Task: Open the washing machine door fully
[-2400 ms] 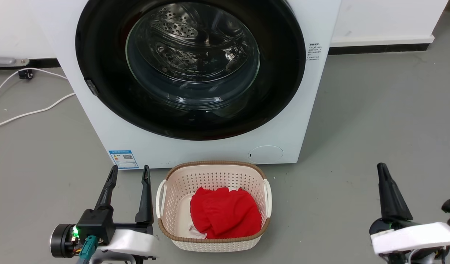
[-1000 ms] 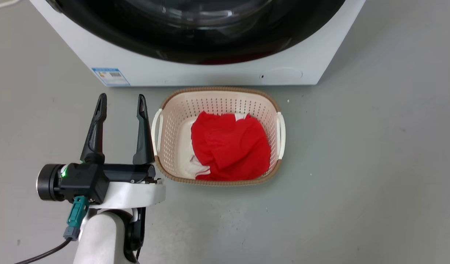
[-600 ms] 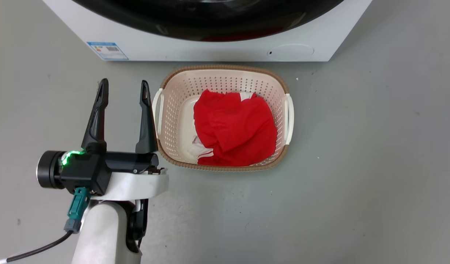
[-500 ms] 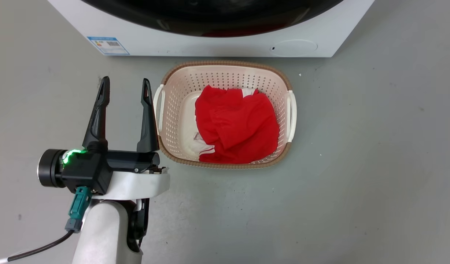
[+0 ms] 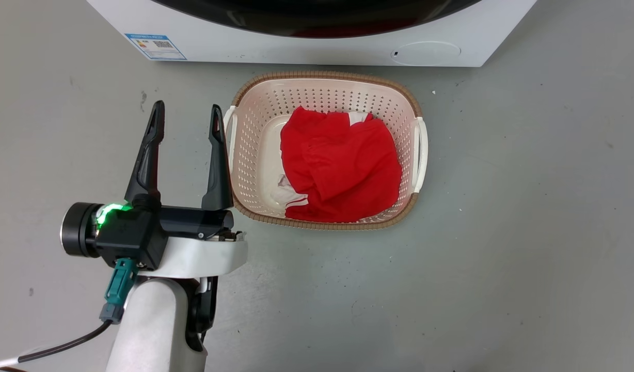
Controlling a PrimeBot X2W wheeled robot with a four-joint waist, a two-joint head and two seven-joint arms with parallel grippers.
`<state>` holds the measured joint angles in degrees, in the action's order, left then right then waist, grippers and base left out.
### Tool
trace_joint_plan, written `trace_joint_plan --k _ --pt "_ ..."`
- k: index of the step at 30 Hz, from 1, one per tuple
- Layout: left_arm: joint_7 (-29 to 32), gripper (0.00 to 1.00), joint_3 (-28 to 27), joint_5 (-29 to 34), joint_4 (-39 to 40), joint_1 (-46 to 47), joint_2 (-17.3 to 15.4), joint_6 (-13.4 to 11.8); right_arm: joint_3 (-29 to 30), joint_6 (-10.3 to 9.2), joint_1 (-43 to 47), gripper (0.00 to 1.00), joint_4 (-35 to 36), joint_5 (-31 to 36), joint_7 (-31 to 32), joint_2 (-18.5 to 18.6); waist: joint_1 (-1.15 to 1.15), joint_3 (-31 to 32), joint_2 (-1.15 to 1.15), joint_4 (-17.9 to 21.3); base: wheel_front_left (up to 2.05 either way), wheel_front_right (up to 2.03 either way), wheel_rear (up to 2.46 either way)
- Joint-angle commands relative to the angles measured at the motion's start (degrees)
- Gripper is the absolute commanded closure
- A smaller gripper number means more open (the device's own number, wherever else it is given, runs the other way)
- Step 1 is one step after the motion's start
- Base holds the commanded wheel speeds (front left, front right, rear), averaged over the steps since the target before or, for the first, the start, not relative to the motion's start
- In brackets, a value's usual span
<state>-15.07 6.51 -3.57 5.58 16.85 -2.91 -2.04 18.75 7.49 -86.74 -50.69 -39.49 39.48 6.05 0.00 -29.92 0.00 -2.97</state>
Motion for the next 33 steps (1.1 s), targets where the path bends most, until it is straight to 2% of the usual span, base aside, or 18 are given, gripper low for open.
trace_joint_plan --k 1,9,17,33 --pt "-0.1 0.00 0.1 0.0 -0.1 0.9 0.0 -0.2 0.4 0.01 0.1 1.00 -0.1 0.6 2.9 -2.4 0.00 0.0 0.00 -0.1 0.00 0.00 0.00" --pt "-0.1 0.00 0.2 -0.1 -0.9 0.9 0.0 -0.3 3.2 0.07 3.2 1.00 3.3 1.0 11.5 -3.8 0.00 1.1 0.00 0.6 0.00 0.00 0.00" --pt "-0.1 0.00 0.1 -0.1 -1.4 0.5 0.0 0.1 4.3 0.07 5.7 1.00 7.8 0.0 18.1 -3.6 0.00 2.3 0.00 1.1 0.00 0.00 0.00" --pt "-0.1 0.00 -0.4 -0.9 -3.5 -2.1 0.0 1.0 -4.7 0.06 16.0 1.00 13.0 -14.5 32.7 -3.4 0.00 8.5 0.00 1.0 0.00 0.00 0.00"
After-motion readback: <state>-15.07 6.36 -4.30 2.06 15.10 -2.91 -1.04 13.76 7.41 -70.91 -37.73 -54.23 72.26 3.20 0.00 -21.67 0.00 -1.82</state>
